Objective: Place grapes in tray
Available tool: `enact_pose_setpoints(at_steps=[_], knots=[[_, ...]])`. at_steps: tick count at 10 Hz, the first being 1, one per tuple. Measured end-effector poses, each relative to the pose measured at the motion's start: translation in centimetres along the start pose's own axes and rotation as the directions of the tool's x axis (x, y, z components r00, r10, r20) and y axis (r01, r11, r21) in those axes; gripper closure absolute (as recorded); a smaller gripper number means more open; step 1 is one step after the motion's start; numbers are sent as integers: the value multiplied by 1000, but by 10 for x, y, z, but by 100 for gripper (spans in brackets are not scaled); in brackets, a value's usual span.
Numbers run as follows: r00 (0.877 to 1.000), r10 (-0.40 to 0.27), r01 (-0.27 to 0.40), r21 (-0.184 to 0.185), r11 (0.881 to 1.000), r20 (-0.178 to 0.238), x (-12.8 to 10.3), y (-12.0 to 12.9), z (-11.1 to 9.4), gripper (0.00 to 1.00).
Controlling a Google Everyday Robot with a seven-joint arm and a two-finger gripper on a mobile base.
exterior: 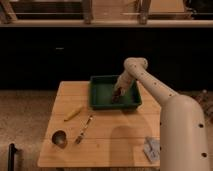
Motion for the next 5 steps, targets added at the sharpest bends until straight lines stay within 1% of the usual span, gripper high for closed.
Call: enact_pose_setpoints(at_steps=[1, 3, 4, 5], knots=[[1000, 6, -6, -1, 1000, 4, 1, 0, 0, 73], [1000, 17, -17, -9, 1000, 26, -2, 0, 5, 51], [999, 22, -21, -10, 1000, 35, -3, 2, 7, 41], [999, 26, -26, -5, 1000, 44, -3, 5, 8, 31]])
